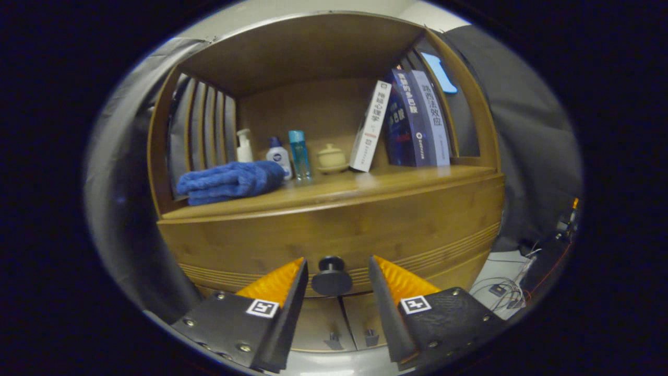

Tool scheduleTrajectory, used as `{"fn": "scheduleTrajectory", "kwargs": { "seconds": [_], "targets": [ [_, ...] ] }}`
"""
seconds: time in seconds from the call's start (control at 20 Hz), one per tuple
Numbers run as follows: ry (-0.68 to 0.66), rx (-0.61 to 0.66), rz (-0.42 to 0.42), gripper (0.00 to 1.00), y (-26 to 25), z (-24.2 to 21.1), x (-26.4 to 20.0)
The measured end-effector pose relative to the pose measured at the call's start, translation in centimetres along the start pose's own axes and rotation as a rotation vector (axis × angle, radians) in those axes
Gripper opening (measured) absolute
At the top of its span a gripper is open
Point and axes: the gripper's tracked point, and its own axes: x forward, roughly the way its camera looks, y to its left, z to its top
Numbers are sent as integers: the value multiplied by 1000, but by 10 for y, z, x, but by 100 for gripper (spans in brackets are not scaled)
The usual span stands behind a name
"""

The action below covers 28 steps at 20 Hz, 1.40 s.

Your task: Pull open the drawer, take out the items inside it, and place them on the countertop above the cabinet.

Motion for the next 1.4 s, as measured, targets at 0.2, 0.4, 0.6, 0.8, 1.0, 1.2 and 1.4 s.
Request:
{"fn": "scheduleTrajectory", "kwargs": {
  "seconds": [0.2, 0.4, 0.6, 0.8, 1.0, 1.2, 1.4],
  "targets": [
    [10, -19, 33, 53, 9, -6, 10],
    [13, 1, 38, 38, 7, -7, 11],
    [44, -9, 30, 30, 8, -9, 9],
    [51, -18, 21, 29, 6, -13, -14],
    [42, -3, -20, 29, 3, -19, -55],
    [53, -17, -48, 29, 0, -27, -97],
    [88, -37, -80, 29, -6, -42, -132]
  ]
}}
